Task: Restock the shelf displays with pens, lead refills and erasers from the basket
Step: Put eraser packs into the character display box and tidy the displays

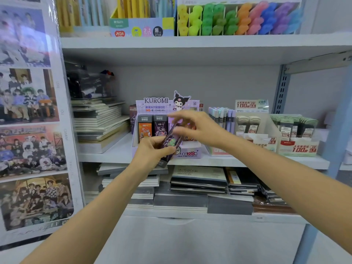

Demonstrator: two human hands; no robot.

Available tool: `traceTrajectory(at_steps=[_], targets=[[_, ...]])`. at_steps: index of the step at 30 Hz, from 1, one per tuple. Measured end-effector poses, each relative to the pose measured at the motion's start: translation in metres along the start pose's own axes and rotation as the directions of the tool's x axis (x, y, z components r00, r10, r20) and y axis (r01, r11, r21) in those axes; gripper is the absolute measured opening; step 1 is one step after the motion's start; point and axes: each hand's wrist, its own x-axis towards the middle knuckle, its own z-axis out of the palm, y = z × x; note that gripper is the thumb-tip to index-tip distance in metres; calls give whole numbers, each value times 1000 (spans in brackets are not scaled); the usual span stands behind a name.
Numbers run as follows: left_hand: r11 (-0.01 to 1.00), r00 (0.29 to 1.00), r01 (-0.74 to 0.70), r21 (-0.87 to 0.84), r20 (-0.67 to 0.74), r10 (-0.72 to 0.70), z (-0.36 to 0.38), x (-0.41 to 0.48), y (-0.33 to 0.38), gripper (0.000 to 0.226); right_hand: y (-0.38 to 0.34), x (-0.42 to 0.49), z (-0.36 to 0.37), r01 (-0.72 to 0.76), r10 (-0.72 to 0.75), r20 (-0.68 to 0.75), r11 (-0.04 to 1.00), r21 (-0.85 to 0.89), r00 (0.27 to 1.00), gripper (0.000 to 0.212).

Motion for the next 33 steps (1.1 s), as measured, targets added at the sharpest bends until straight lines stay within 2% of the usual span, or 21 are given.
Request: traceTrajectory(at_steps=[2, 4, 7, 10, 12, 14, 16, 18, 21, 23, 24, 25, 26, 28, 30, 33], targets=[[1000, 1000, 11, 22, 17, -12, 3, -2, 6, 24, 1, -8, -1, -21, 19, 49, 999, 43, 999, 24], [999, 998, 52, -1, -28, -52, 3, -2, 10, 37, 6, -16, -7, -98, 101, -3, 975, 200, 995, 15], [979, 990, 100, -179, -83, -117, -3, -1, 15, 41, 11, -29, -13, -206, 265, -82, 879, 429, 961, 12], [955, 987, 85, -285, -105, -119, -2, -2, 16, 36, 11, -43, -11, -302, 361, -6, 788, 537, 932, 17], [946, 987, 35, -321, -139, -84, 5, -3, 17, 33, 10, -51, -9, -366, 362, 113, 774, 517, 925, 17], [958, 987, -12, -286, -158, -35, 11, -4, 19, 33, 6, -55, -7, -358, 328, 147, 805, 473, 933, 23], [982, 988, -38, -187, -154, 9, 18, -5, 21, 35, 2, -55, -6, -281, 286, 62, 839, 466, 956, 38], [994, 991, -54, -99, -126, 41, 26, -7, 22, 37, -3, -51, -7, -191, 212, -8, 893, 408, 977, 44], [996, 990, -87, -31, -112, 84, 34, -8, 20, 33, -3, -45, -10, -127, 145, -59, 962, 241, 988, 30], [978, 983, -142, 156, -96, 158, 34, -8, 14, 30, 1, -40, -15, -177, 219, -151, 952, 251, 964, 26], [930, 976, -178, 321, -65, 209, 32, -8, 8, 32, 4, -37, -19, -207, 267, -214, 941, 266, 940, 24], [842, 967, -213, 495, -14, 254, 31, -9, 1, 38, 7, -34, -24, -224, 299, -285, 937, 269, 911, 22], [726, 959, -243, 643, 45, 281, 30, -10, -7, 46, 10, -31, -29, -230, 309, -354, 941, 247, 883, 19], [487, 953, -263, 833, 144, 267, 32, -14, -23, 61, 15, -24, -35, -238, 290, -441, 956, 170, 849, 15], [319, 945, -270, 908, 187, 267, 35, -17, -38, 67, 19, -19, -34, -239, 261, -450, 965, 106, 854, 15], [255, 922, -290, 922, 198, 332, 36, -18, -46, 63, 26, -12, -22, -249, 238, -396, 968, 23, 887, 13]])
